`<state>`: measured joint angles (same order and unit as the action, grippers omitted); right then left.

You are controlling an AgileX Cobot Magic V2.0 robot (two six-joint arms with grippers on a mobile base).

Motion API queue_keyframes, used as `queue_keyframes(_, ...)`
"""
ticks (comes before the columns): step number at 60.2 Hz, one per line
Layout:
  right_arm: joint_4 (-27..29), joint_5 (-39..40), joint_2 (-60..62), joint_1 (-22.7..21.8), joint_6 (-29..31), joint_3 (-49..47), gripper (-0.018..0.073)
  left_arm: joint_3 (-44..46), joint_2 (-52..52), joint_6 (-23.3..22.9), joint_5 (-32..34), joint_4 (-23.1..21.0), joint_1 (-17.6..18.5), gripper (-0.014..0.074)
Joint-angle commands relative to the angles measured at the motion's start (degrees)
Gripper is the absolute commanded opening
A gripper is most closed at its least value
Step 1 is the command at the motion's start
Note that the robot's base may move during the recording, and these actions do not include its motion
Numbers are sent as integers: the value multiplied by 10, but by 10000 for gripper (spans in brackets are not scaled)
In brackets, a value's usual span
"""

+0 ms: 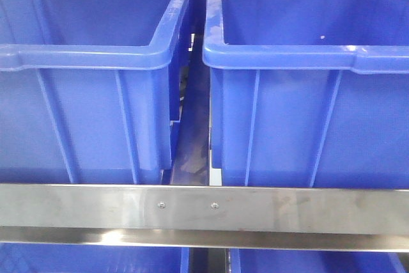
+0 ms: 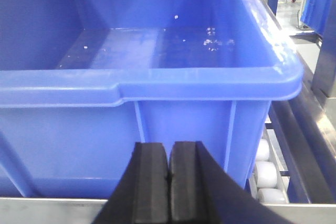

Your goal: Sort and place red and blue blocks on shelf

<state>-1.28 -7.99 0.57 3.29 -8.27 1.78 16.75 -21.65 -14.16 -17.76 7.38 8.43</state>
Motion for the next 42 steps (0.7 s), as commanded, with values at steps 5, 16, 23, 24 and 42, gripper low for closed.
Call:
queue_keyframes(5,-3,54,10,-3,2,0,67,18,-3,-2,46,-3,3,148)
queue_keyframes(16,-3,54,10,-3,2,0,67,18,-3,-2,46,-3,3,148)
queue_keyframes(23,-3,54,10,-3,2,0,67,18,-3,-2,46,-3,3,148)
queue_keyframes(24,-3,54,10,-3,2,0,67,18,-3,-2,46,-3,3,148)
queue_keyframes(42,-3,54,10,-3,2,0,67,18,-3,-2,46,-3,3,148)
